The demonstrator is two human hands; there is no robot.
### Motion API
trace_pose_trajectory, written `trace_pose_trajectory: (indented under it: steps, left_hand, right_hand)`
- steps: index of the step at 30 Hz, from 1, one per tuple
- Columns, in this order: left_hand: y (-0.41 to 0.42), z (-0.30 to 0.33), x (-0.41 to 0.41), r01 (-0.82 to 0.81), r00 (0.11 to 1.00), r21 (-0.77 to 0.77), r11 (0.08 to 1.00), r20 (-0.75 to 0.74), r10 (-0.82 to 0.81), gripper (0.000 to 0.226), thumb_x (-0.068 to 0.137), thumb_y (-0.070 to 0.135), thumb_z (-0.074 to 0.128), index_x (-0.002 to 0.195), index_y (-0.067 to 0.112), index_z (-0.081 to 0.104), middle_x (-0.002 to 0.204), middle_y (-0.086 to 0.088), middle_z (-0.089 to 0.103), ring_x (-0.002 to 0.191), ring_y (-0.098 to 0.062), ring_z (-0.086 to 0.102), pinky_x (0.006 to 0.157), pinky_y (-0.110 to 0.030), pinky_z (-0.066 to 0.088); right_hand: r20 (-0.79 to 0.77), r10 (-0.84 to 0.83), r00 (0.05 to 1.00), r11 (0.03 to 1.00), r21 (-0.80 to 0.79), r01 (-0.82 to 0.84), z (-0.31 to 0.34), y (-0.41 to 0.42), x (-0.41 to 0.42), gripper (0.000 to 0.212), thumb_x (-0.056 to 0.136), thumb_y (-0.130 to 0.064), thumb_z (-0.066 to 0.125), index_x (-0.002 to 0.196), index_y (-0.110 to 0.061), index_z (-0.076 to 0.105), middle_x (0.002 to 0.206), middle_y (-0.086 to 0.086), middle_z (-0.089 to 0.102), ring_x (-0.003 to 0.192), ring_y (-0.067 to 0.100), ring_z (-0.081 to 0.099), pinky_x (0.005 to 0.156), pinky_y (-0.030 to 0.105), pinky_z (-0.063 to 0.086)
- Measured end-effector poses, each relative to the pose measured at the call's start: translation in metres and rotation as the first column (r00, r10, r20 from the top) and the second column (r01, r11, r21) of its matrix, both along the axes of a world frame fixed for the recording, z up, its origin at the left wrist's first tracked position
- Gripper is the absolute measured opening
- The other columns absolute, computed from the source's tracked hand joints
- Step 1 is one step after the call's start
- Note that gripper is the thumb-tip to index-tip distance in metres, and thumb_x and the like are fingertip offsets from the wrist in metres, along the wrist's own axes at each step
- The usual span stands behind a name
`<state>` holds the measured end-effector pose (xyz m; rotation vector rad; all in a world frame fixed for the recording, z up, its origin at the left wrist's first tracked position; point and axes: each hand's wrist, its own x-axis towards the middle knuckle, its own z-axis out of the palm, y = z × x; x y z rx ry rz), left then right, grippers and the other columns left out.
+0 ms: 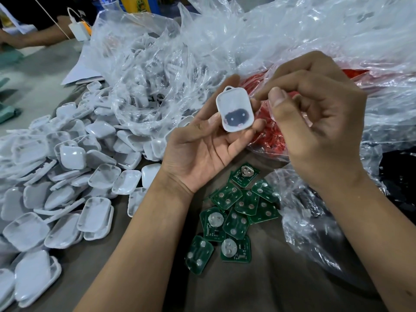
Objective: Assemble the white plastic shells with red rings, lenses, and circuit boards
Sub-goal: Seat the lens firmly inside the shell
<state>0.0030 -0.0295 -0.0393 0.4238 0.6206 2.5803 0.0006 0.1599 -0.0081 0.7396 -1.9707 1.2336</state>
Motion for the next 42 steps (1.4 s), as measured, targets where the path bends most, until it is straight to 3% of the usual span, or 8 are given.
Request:
trace_pose_trajectory:
  steps: [8,15,20,28,33,38,40,42]
  left_hand:
    - [0.002,0.0,0.0,-0.043,0.999,-0.05,0.998,-0.02,0.042,0.052,0.077,-0.001,0.078,0.126,0.013,0.071,0.117,-0.015,0.073,0.1,-0.034,0.074,0.091,-0.042,0.061]
    - [0.002,-0.002,-0.001,-0.099,0.995,-0.075,0.992,-0.029,0.097,0.055,0.077,-0.004,0.078,0.128,0.016,0.071,0.126,-0.013,0.07,0.11,-0.033,0.071,0.095,-0.044,0.059]
    - [0.003,-0.002,-0.002,-0.099,0.995,-0.079,0.992,-0.03,0.096,0.057,0.078,-0.004,0.077,0.131,0.015,0.068,0.128,-0.015,0.069,0.112,-0.034,0.07,0.095,-0.043,0.059]
    - [0.003,-0.003,-0.004,-0.122,0.992,-0.151,0.981,0.013,0.126,0.057,0.083,0.005,0.072,0.138,0.012,0.059,0.121,-0.014,0.071,0.097,-0.031,0.075,0.091,-0.04,0.062]
    - [0.003,-0.002,-0.002,-0.079,0.997,-0.223,0.972,-0.001,0.081,0.052,0.087,0.007,0.067,0.138,0.011,0.057,0.113,-0.016,0.074,0.095,-0.033,0.076,0.088,-0.038,0.062]
    - [0.004,-0.001,-0.001,-0.032,0.999,-0.25,0.968,-0.01,0.031,0.059,0.081,0.011,0.08,0.136,0.01,0.06,0.111,-0.018,0.074,0.094,-0.036,0.076,0.089,-0.039,0.062]
    - [0.004,-0.001,-0.002,-0.031,1.0,-0.252,0.967,-0.006,0.03,0.062,0.08,0.011,0.081,0.138,0.009,0.058,0.11,-0.019,0.074,0.093,-0.036,0.076,0.089,-0.039,0.062]
    - [0.005,-0.001,-0.002,-0.03,1.0,-0.254,0.967,-0.005,0.03,0.064,0.079,0.011,0.082,0.138,0.008,0.057,0.109,-0.019,0.074,0.093,-0.035,0.077,0.089,-0.038,0.062]
  right_hand:
    - [0.036,0.003,0.999,0.994,0.106,-0.007,0.001,-0.001,0.002,0.006,0.093,-0.012,0.076,0.095,-0.007,0.079,0.103,0.009,0.064,0.097,0.026,0.061,0.076,0.028,0.046]
    - [0.041,-0.051,0.998,0.988,0.147,0.044,0.001,-0.003,0.002,0.007,0.09,-0.014,0.079,0.093,-0.008,0.08,0.103,0.008,0.064,0.098,0.028,0.063,0.078,0.031,0.049]
    - [0.057,-0.084,0.995,0.984,0.164,0.074,0.0,-0.004,0.002,0.008,0.091,-0.016,0.079,0.096,-0.009,0.081,0.102,0.008,0.065,0.094,0.025,0.062,0.076,0.025,0.045]
    - [0.112,-0.076,0.991,0.982,0.183,0.054,0.002,-0.002,0.0,0.008,0.091,-0.015,0.08,0.097,-0.01,0.081,0.098,0.003,0.066,0.087,-0.001,0.055,0.075,0.005,0.034]
    - [0.186,-0.029,0.982,0.978,0.207,-0.011,0.005,0.004,-0.003,0.01,0.089,-0.016,0.082,0.098,-0.012,0.081,0.097,-0.001,0.066,0.083,-0.01,0.054,0.069,0.002,0.035]
    - [0.164,-0.009,0.986,0.953,0.301,-0.041,0.01,0.009,-0.005,0.008,0.089,-0.013,0.081,0.094,-0.008,0.079,0.098,0.006,0.066,0.072,-0.017,0.051,0.066,0.001,0.035]
    - [0.158,-0.009,0.987,0.94,0.339,-0.046,0.011,0.008,-0.006,0.006,0.089,-0.011,0.08,0.094,-0.008,0.078,0.099,0.005,0.064,0.079,-0.014,0.051,0.072,0.002,0.035]
    - [0.161,-0.019,0.987,0.928,0.371,-0.042,0.01,0.007,-0.006,0.006,0.09,-0.011,0.08,0.094,-0.008,0.076,0.099,0.003,0.061,0.088,0.001,0.055,0.078,0.01,0.038]
